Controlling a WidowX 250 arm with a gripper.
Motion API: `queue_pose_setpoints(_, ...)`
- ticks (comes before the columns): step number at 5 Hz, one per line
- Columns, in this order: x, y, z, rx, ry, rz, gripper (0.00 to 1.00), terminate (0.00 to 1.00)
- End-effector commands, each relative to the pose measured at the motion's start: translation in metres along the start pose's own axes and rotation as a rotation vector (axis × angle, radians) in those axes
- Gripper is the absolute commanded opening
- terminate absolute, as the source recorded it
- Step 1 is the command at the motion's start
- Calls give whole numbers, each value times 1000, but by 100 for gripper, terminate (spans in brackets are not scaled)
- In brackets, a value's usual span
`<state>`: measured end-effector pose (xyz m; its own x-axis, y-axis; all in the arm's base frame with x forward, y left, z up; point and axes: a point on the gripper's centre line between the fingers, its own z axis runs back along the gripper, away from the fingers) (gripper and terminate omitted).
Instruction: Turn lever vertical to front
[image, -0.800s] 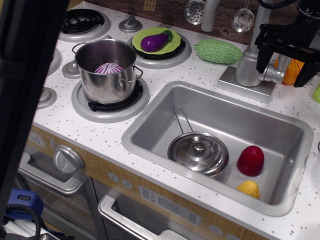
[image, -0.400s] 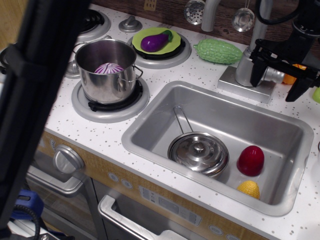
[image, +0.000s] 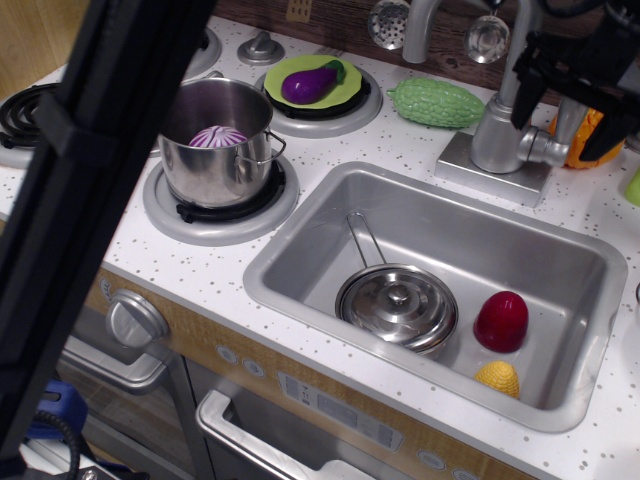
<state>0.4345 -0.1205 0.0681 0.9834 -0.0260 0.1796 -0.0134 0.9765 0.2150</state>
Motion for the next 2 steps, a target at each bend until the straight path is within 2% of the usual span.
queue_pose_setpoints(1,22,4,45,-38,-218,13,100,0)
queue_pose_setpoints(2,27,6,46,-42,-222,16,100,0)
